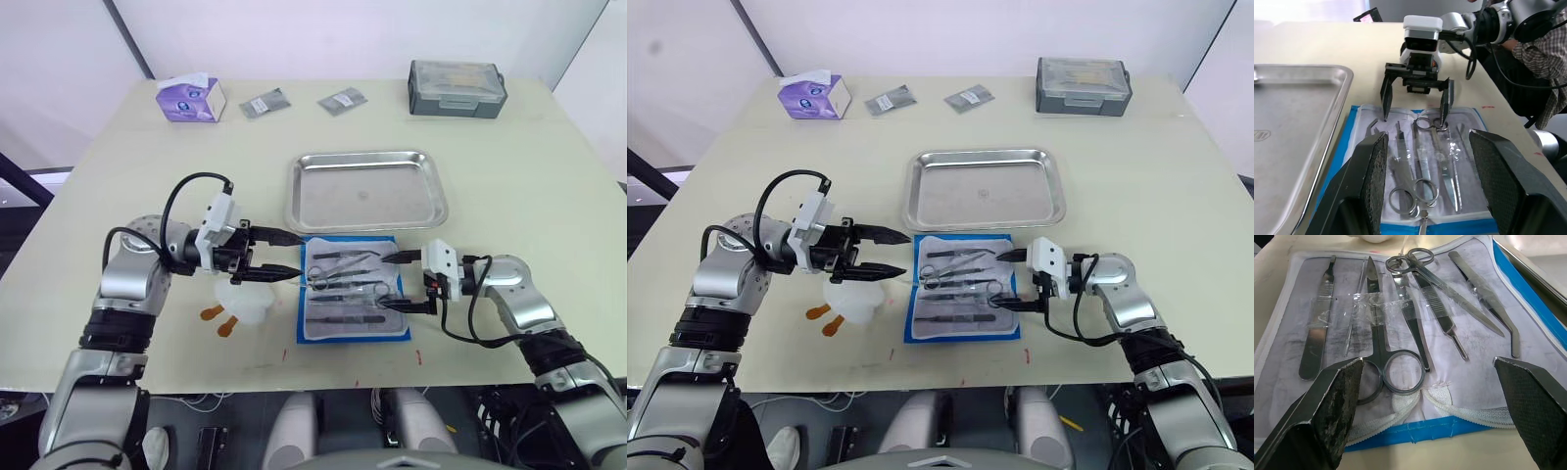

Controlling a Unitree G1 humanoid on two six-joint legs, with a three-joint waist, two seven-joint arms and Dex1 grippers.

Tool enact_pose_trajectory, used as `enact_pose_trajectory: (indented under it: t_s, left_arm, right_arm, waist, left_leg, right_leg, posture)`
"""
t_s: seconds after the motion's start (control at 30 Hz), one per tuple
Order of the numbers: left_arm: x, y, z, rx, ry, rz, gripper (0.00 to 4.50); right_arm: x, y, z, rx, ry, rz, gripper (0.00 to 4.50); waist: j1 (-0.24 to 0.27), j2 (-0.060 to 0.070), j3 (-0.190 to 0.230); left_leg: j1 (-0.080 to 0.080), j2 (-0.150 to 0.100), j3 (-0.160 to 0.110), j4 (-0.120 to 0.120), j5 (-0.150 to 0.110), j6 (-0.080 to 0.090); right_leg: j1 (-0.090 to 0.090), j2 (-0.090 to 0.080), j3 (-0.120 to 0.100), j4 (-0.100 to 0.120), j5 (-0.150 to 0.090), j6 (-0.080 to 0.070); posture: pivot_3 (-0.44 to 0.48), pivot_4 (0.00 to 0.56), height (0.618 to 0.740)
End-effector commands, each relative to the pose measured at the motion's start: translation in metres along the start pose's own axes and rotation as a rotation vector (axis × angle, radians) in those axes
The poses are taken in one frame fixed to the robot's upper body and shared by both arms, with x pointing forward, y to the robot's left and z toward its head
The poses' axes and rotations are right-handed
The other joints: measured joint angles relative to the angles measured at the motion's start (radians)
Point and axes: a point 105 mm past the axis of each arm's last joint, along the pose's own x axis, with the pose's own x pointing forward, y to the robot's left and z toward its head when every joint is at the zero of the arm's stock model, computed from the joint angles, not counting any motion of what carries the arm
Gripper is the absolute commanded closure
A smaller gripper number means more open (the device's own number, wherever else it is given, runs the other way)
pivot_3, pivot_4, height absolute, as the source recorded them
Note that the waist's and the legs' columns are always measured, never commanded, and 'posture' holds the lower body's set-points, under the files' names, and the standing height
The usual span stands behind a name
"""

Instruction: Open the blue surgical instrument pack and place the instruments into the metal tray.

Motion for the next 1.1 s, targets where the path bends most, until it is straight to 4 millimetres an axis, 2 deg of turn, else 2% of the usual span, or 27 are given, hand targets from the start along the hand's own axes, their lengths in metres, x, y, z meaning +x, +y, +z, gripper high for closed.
enact_pose_trajectory:
  t_s: [0.03, 0.53, 0.77, 0.8, 0.83, 0.87, 0.9, 0.93, 0.97, 1.0, 1.1]
  left_arm:
    - [0.000, 0.000, 0.004, 0.040, 0.007, -0.032, 1.69]
    - [0.008, 0.008, -0.002, 0.051, 0.027, -0.037, 1.69]
    - [0.017, 0.021, -0.019, 0.034, 0.097, -0.032, 1.69]
    - [0.018, 0.022, -0.021, 0.029, 0.098, -0.039, 2.22]
    - [0.020, 0.024, -0.023, 0.026, 0.101, -0.041, 2.43]
    - [0.022, 0.026, -0.025, 0.029, 0.109, -0.042, 2.93]
    - [0.024, 0.027, -0.027, 0.032, 0.118, -0.044, 3.21]
    - [0.026, 0.029, -0.029, 0.034, 0.121, -0.044, 3.84]
    - [0.028, 0.031, -0.030, 0.040, 0.125, -0.040, 4.15]
    - [0.031, 0.033, -0.032, 0.040, 0.128, -0.037, 4.40]
    - [0.033, 0.036, -0.038, 0.040, 0.143, -0.029, 4.40]
  right_arm:
    - [0.005, 0.018, -0.040, 0.105, 0.144, 0.046, 0.05]
    - [0.001, 0.017, -0.048, 0.106, 0.199, 0.056, 0.05]
    - [0.003, 0.015, -0.048, 0.107, 0.195, 0.044, 0.05]
    - [0.003, 0.015, -0.049, 0.108, 0.195, 0.042, 0.00]
    - [0.002, 0.015, -0.048, 0.109, 0.195, 0.041, 0.00]
    - [0.002, 0.014, -0.048, 0.109, 0.194, 0.040, 0.00]
    - [0.002, 0.014, -0.048, 0.109, 0.194, 0.039, 0.00]
    - [0.002, 0.014, -0.048, 0.110, 0.194, 0.038, 0.00]
    - [0.002, 0.014, -0.048, 0.110, 0.193, 0.037, 0.00]
    - [0.002, 0.014, -0.048, 0.110, 0.192, 0.035, 0.00]
    - [0.003, 0.014, -0.048, 0.109, 0.188, 0.029, 0.00]
  waist:
    - [0.000, -0.001, -0.001]
    - [0.000, -0.005, -0.005]
    - [0.001, -0.006, -0.007]
    - [0.000, -0.006, -0.007]
    - [0.001, -0.007, -0.008]
    - [0.000, -0.007, -0.008]
    - [0.000, -0.007, -0.008]
    - [0.000, -0.007, -0.008]
    - [0.000, -0.007, -0.009]
    - [0.000, -0.008, -0.009]
    - [0.000, -0.008, -0.009]
  left_leg:
    - [0.000, 0.000, 0.000, 0.000, 0.000, 0.000]
    - [0.002, 0.000, 0.000, 0.000, 0.000, 0.000]
    - [0.002, 0.000, 0.000, 0.000, 0.000, 0.000]
    - [0.002, 0.000, 0.000, 0.000, 0.000, 0.000]
    - [0.002, 0.000, 0.000, 0.000, 0.000, 0.000]
    - [0.002, 0.000, 0.000, 0.000, 0.000, 0.000]
    - [0.002, 0.000, 0.000, 0.000, 0.000, 0.000]
    - [0.002, 0.000, 0.000, 0.000, 0.000, 0.000]
    - [0.002, 0.000, 0.000, 0.000, 0.000, 0.000]
    - [0.002, 0.000, 0.000, 0.000, 0.000, 0.000]
    - [0.002, 0.000, 0.000, 0.000, 0.000, 0.000]
  right_leg:
    - [0.000, 0.000, 0.000, 0.000, 0.000, 0.000]
    - [0.001, 0.001, 0.000, 0.000, 0.000, 0.000]
    - [0.002, 0.001, 0.000, 0.000, 0.000, 0.000]
    - [0.002, 0.001, 0.000, 0.000, 0.000, 0.000]
    - [0.002, 0.001, 0.000, 0.000, 0.000, 0.000]
    - [0.002, 0.001, 0.000, 0.000, 0.000, 0.000]
    - [0.002, 0.001, 0.000, 0.000, 0.000, 0.000]
    - [0.002, 0.001, 0.000, 0.000, 0.000, 0.000]
    - [0.002, 0.001, 0.000, 0.000, 0.000, 0.000]
    - [0.002, 0.001, 0.000, 0.000, 0.000, 0.000]
    - [0.002, 0.001, 0.000, 0.000, 0.000, 0.000]
  posture:
    - [0.000, 0.150, 0.734]
    - [0.000, 0.150, 0.734]
    - [0.000, 0.150, 0.734]
    - [0.000, 0.150, 0.734]
    - [0.000, 0.150, 0.734]
    - [0.000, 0.150, 0.734]
    - [0.000, 0.150, 0.734]
    - [0.000, 0.150, 0.734]
    - [0.000, 0.150, 0.734]
    - [0.000, 0.150, 0.734]
    - [0.000, 0.150, 0.734]
